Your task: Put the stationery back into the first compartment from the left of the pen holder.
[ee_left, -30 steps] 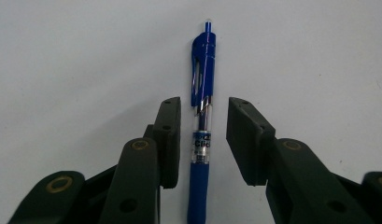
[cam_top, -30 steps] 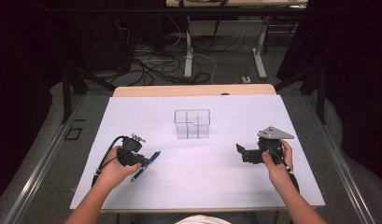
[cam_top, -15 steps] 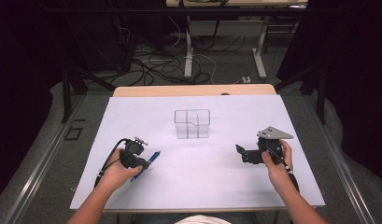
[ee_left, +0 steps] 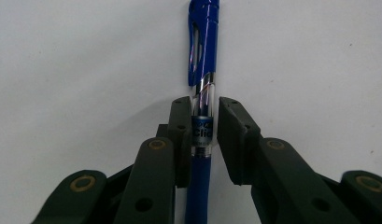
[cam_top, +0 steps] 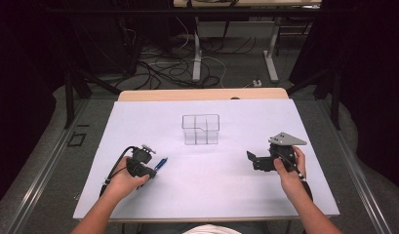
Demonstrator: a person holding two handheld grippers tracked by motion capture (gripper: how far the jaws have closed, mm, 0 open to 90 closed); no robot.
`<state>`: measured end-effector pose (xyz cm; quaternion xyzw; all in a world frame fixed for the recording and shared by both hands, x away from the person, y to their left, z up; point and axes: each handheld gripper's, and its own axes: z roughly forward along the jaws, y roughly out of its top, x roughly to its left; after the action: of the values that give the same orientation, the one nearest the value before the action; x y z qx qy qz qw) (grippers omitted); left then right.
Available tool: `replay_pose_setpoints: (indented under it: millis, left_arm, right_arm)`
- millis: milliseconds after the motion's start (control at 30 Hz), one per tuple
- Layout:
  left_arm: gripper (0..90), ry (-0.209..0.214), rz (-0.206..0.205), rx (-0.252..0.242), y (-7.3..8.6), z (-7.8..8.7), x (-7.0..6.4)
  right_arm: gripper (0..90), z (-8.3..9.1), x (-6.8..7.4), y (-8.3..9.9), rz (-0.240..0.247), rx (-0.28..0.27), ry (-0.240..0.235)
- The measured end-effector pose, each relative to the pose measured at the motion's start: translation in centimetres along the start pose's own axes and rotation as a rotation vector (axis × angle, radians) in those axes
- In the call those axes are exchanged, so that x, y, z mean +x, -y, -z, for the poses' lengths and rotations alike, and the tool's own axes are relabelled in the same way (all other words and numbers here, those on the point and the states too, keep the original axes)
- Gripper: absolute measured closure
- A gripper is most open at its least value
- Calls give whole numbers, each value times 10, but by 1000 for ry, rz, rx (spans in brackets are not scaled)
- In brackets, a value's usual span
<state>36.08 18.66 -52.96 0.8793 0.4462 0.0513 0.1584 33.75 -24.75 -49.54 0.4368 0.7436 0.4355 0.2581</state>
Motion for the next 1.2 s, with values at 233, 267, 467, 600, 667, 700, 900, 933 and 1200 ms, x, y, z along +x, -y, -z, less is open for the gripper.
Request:
replay_pose_setpoints:
  millis: [233, 267, 467, 600, 667, 700, 900, 933, 1200]
  left_arm:
    - [790, -16, -18, -5, 0, -1, -3]
    - [793, -19, -25, -2, -1, -1, -3]
    - [798, -28, -42, 7, -1, -1, -5]
    - [798, -31, -47, 11, -2, 0, -5]
    - [798, -34, -53, 11, -2, 0, -6]
    - [799, -35, -57, 11, -2, 0, -6]
    - [799, -44, -59, -26, -3, 4, -6]
    - [799, -45, -55, -35, -3, 5, -6]
    - [799, -65, -49, -113, -3, 12, -4]
  right_arm:
    - [0, 0, 0, 0, -2, 4, -1]
    - [0, 0, 0, 0, -3, 5, -1]
    - [0, -1, 0, 1, -7, 6, -6]
    - [0, -1, -1, 1, -3, 2, -5]
    - [0, -1, -2, 1, -8, 7, -3]
    - [0, 0, -2, 1, -9, 11, -5]
    - [0, -1, -2, 1, -19, 3, -7]
    - [0, -1, -2, 1, -19, 5, -8]
    - [0, -1, -2, 2, -20, 7, -6]
